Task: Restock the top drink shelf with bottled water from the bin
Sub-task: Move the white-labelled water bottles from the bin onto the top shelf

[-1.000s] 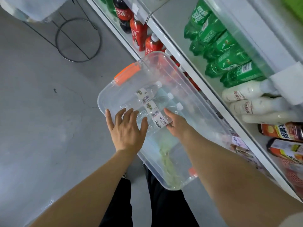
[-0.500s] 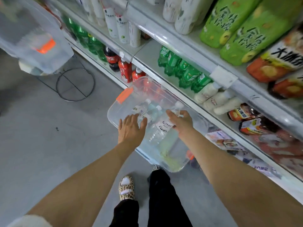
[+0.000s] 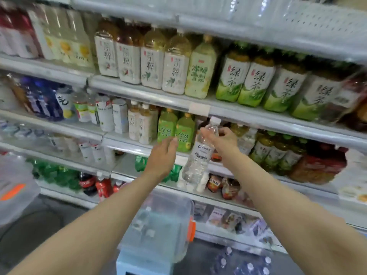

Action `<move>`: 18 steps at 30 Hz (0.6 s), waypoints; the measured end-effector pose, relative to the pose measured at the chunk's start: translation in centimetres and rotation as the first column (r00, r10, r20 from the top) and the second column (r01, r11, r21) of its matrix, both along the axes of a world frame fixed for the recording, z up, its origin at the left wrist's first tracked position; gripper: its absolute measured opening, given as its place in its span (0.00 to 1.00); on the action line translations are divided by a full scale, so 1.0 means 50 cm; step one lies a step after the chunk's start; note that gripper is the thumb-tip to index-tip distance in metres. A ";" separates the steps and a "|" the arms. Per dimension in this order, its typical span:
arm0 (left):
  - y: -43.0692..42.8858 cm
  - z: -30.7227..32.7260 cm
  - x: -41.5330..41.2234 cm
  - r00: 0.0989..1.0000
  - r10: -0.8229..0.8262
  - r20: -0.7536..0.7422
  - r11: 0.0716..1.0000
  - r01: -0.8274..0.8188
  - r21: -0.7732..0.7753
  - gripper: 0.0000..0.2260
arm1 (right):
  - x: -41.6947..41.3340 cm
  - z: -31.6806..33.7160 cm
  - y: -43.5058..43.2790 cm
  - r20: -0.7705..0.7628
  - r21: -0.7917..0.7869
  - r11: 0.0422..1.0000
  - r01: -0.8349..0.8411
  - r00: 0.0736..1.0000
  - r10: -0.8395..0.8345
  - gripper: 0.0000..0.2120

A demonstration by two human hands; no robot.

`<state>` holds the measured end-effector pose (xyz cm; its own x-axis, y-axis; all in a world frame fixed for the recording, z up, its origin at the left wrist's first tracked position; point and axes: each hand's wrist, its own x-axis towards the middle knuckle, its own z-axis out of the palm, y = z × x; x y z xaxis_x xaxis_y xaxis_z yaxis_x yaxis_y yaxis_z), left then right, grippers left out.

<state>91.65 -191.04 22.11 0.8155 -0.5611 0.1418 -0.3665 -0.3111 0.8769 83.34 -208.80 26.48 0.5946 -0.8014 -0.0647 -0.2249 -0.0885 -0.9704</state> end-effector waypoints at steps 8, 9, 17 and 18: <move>-0.148 0.326 -0.101 0.944 -0.306 0.123 0.906 0.328 -0.268 0.25 | -0.093 0.413 -0.103 0.274 -0.298 0.944 0.140 0.960 -0.056 0.35; -0.166 0.360 -0.109 0.929 -0.336 0.155 0.882 0.368 -0.296 0.25 | -0.099 0.459 -0.118 0.302 -0.322 0.933 0.160 0.951 -0.059 0.36; -0.335 0.581 -0.111 0.853 -0.448 0.268 0.740 0.522 -0.424 0.32 | -0.106 0.747 -0.233 0.452 -0.531 0.799 0.280 0.892 -0.013 0.21; -0.358 0.601 -0.103 0.854 -0.437 0.282 0.745 0.519 -0.420 0.32 | -0.100 0.769 -0.247 0.455 -0.546 0.786 0.290 0.891 -0.013 0.21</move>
<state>86.48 -208.95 52.18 0.4015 -0.7023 0.5879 -0.4982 0.3712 0.7836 78.34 -221.13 64.92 0.3196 -0.6777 0.6622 0.1137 -0.6664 -0.7369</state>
